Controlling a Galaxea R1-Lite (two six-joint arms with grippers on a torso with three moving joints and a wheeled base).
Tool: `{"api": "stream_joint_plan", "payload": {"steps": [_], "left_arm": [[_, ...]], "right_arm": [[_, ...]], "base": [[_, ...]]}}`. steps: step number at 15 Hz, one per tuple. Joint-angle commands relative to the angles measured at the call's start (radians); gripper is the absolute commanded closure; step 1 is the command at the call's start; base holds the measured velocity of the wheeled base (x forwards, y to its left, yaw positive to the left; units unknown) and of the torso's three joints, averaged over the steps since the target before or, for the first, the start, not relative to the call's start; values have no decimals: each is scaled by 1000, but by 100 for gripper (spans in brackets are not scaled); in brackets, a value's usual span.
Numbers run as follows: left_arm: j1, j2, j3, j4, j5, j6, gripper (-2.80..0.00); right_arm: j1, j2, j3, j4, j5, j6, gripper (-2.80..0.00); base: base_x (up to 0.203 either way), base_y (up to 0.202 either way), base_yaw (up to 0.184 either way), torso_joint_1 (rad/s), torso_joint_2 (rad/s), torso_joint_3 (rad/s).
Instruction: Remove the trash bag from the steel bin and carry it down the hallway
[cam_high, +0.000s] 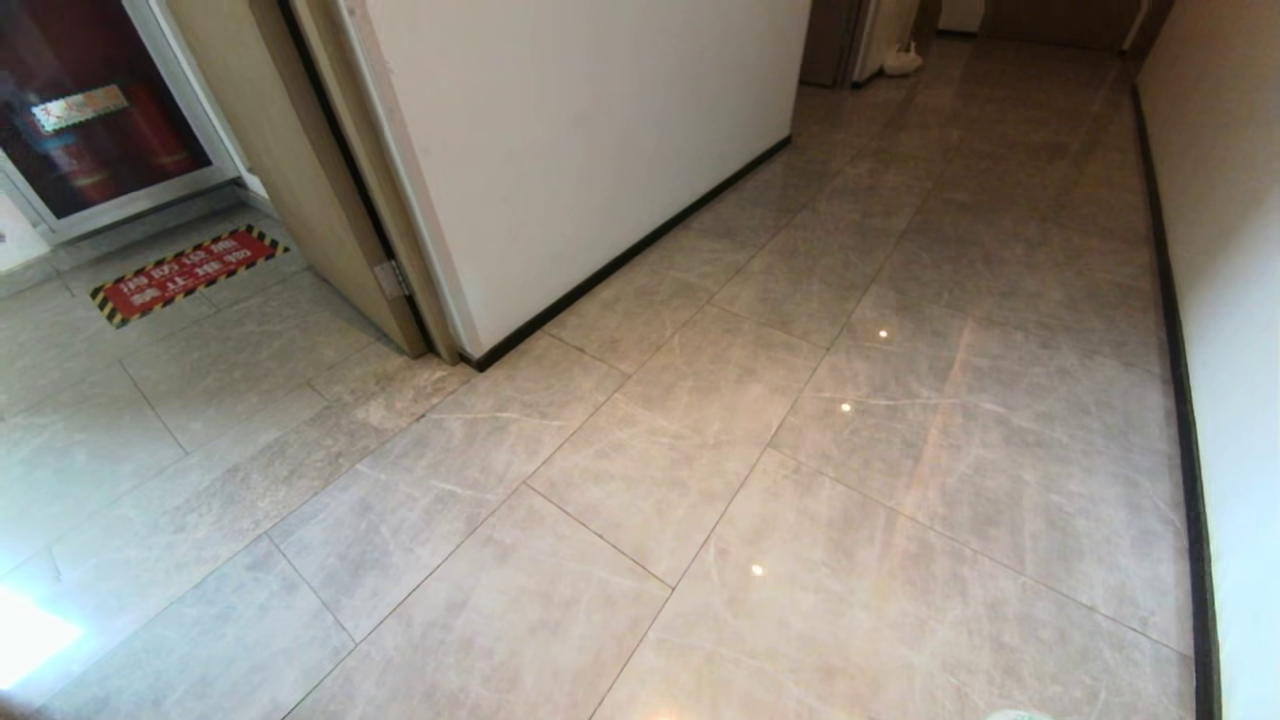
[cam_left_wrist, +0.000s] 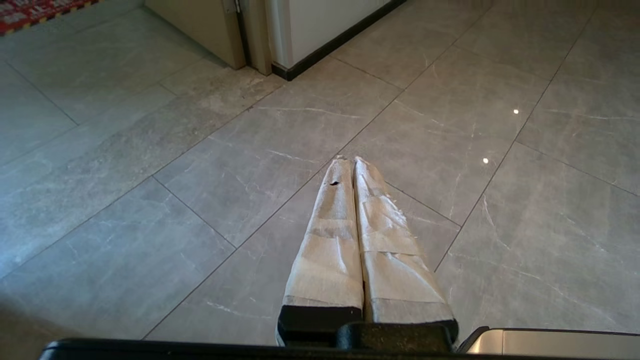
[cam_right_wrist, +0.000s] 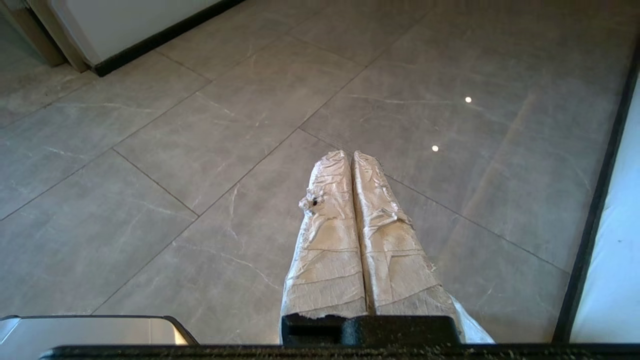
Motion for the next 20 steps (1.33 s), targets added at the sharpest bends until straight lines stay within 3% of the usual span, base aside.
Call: {"api": "stream_joint_plan", "payload": {"steps": [1,11,20], "left_arm": [[0,0,2,0,0,-2,0],[0,0,0,0,0,-1,0],[0,0,0,0,0,4,0]], "right_arm": [[0,2,0,-1,0,0,0],[0,2,0,-1,0,-1,0],[0,2,0,-1,0,0,0]], "base": [[0,0,0,6,3,210],[0,0,0,2,0,203],[0,0,0,1,0,23]]}}
